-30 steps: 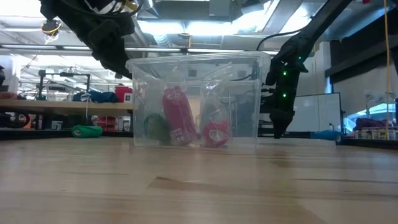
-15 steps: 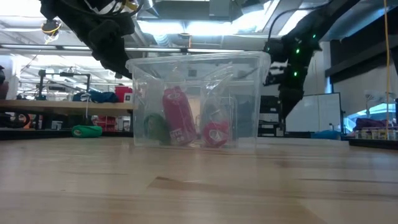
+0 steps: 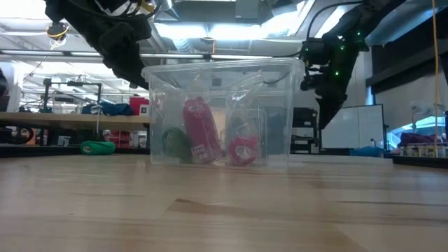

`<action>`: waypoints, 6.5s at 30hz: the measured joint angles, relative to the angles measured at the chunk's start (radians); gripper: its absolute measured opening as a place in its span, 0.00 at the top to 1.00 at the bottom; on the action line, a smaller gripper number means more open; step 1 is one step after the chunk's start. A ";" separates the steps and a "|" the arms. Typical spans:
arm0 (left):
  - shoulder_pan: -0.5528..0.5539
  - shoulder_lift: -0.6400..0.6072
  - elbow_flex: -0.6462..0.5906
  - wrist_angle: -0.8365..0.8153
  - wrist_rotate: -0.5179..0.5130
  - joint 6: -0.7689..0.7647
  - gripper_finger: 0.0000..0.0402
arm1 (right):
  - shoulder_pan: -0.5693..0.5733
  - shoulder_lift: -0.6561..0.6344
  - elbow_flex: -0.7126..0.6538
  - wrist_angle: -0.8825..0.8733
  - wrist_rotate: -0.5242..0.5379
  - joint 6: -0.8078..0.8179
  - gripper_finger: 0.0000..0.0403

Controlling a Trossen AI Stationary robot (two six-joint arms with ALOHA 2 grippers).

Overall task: Roll bandage
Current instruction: Close the transparent container

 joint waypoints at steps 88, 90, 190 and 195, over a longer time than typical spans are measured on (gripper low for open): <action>-0.320 -0.091 0.134 -0.101 -0.180 -0.090 0.61 | 0.643 0.246 -0.144 1.215 0.113 0.385 0.55; -0.320 -0.090 0.134 -0.109 -0.180 -0.105 0.61 | 0.628 0.260 -0.105 1.109 0.112 0.339 0.55; -0.413 0.945 0.056 0.976 -0.231 -0.575 0.61 | 1.198 -0.478 -0.829 0.668 0.421 1.571 0.37; -0.445 0.945 0.056 0.975 -0.227 -0.569 0.61 | 1.197 -0.499 -0.830 0.696 0.397 1.561 0.37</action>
